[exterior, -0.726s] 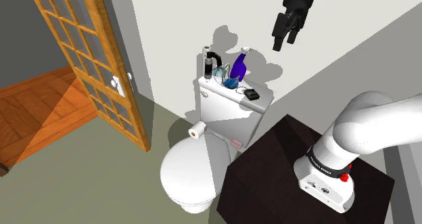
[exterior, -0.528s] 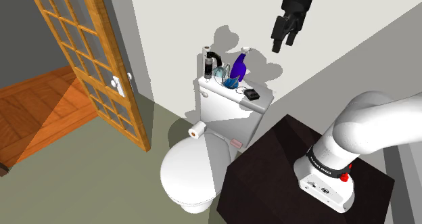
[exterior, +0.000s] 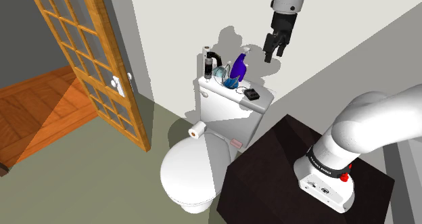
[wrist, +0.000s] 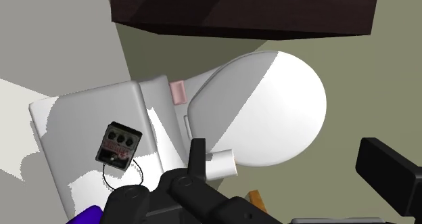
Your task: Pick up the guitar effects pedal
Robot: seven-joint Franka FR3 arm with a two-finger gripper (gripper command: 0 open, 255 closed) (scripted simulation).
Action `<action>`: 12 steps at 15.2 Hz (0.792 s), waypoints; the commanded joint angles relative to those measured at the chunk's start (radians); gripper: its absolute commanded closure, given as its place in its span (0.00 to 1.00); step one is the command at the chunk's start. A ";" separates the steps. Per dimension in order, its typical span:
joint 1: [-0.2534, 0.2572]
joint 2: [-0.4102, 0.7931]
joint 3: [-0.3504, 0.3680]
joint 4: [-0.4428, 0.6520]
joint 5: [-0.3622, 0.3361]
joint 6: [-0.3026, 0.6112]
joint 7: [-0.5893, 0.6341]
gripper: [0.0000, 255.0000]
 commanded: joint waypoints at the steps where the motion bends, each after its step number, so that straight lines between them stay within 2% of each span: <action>1: -0.009 0.043 -0.027 -0.011 -0.008 0.045 -0.032 0.00; 7: -0.031 0.225 -0.108 -0.005 -0.015 0.188 -0.129 0.00; 12: -0.045 0.402 -0.167 0.036 0.005 0.294 -0.218 0.00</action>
